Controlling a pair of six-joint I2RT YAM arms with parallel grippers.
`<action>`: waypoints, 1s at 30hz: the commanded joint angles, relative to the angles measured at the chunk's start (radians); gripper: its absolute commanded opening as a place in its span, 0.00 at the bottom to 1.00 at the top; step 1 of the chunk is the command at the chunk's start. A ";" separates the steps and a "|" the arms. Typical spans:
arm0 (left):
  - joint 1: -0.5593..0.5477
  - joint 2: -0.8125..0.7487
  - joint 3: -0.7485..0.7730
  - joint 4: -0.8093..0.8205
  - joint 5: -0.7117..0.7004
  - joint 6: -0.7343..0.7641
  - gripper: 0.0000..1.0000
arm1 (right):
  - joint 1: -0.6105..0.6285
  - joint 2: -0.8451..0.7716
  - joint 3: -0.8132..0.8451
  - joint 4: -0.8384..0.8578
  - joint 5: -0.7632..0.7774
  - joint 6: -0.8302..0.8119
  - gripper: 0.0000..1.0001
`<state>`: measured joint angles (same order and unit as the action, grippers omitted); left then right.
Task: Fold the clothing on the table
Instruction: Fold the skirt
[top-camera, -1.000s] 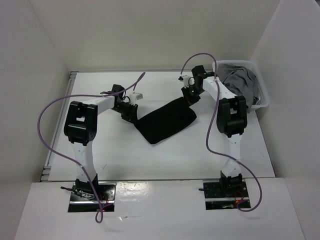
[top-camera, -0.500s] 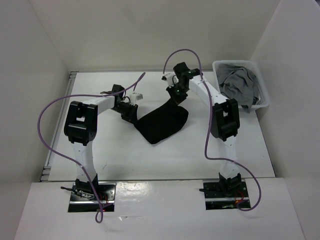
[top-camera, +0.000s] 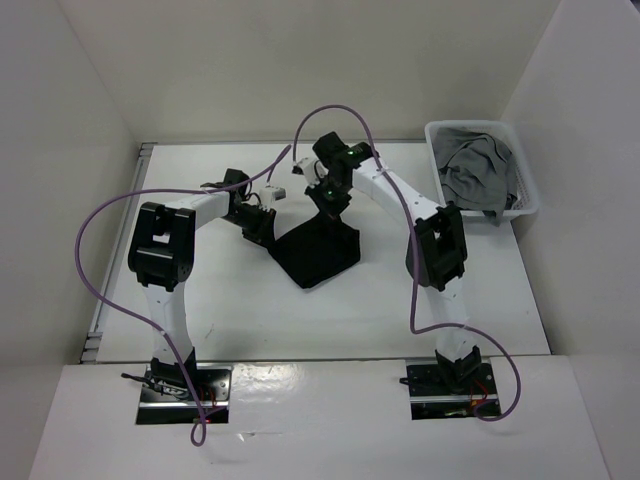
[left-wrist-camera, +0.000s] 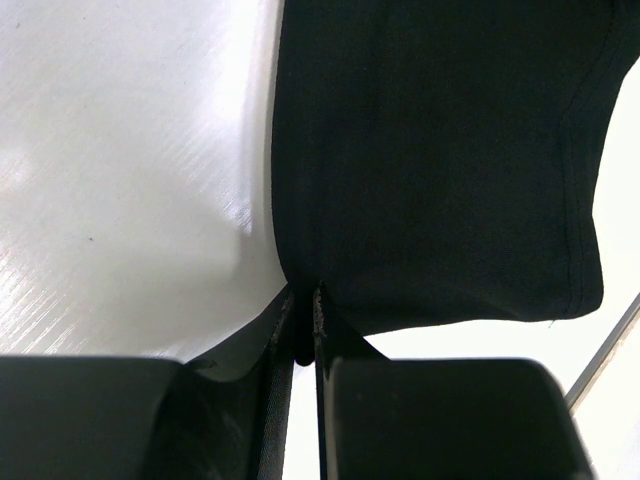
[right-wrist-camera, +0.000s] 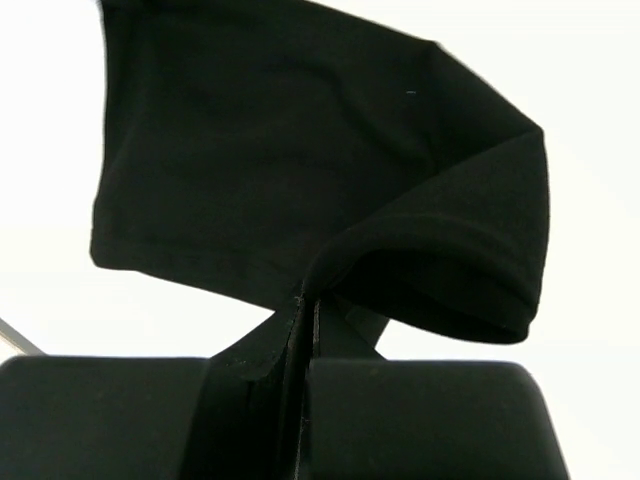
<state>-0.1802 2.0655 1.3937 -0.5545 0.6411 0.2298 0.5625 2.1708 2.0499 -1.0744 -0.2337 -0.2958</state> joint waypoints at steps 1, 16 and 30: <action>-0.005 0.036 0.001 -0.032 -0.041 0.028 0.16 | 0.049 -0.071 0.052 -0.039 0.034 0.001 0.00; -0.005 0.018 0.001 -0.032 -0.041 0.019 0.16 | 0.140 0.015 0.202 -0.091 0.034 0.001 0.00; -0.005 0.018 0.001 -0.032 -0.041 0.019 0.16 | 0.215 0.043 0.069 -0.050 0.043 0.001 0.00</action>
<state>-0.1799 2.0651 1.3937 -0.5617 0.6407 0.2272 0.7452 2.1853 2.1582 -1.1454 -0.1940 -0.2920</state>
